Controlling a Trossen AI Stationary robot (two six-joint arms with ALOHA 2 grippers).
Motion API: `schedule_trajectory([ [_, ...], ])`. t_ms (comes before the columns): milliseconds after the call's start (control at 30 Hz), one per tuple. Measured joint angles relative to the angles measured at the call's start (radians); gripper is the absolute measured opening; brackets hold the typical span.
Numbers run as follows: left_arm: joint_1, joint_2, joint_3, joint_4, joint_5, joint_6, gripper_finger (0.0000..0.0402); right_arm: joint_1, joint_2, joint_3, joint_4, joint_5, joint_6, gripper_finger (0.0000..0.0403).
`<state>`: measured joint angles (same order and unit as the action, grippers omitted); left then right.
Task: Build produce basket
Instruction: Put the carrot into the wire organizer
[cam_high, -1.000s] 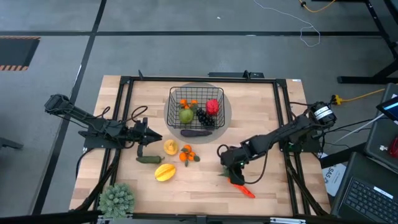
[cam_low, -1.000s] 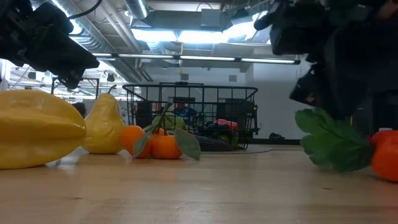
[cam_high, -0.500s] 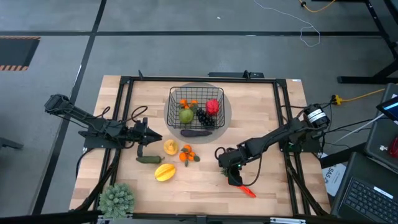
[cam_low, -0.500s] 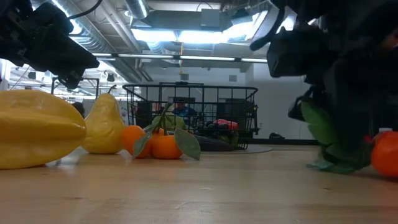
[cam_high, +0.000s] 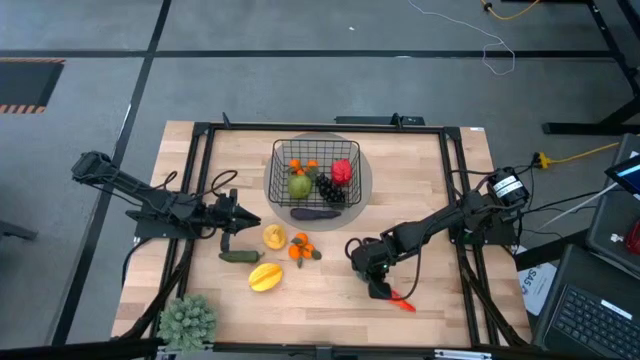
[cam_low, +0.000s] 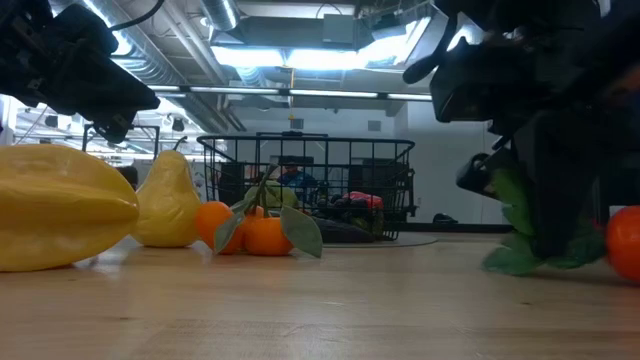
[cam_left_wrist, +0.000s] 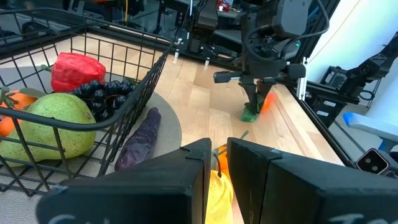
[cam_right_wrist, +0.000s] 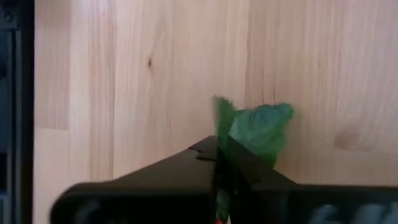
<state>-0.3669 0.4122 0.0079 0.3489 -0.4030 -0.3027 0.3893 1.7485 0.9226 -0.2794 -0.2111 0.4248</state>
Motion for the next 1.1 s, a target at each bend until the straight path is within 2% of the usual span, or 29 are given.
schedule_trajectory([
  [233,0.000,0.000,0.000,0.000,0.000,0.000,0.0041,-0.001,0.000,0.005,-0.007,0.035,-0.057,0.0002],
  [367,0.000,0.000,0.000,0.000,0.000,0.000,0.0041,-0.001,0.000,0.059,-0.074,0.054,-0.085,0.0001],
  [667,0.000,0.000,0.000,0.000,0.000,0.000,0.0041,-0.001,0.000,0.272,-0.326,0.099,-0.255,0.0000],
  [967,0.000,0.000,0.000,0.000,0.000,0.000,0.0041,-0.001,0.000,0.526,-0.616,0.203,-0.423,0.0000],
  [1100,0.000,0.000,0.000,0.000,0.000,0.000,0.0041,-0.001,0.000,0.618,-0.693,0.252,-0.495,0.0000],
])
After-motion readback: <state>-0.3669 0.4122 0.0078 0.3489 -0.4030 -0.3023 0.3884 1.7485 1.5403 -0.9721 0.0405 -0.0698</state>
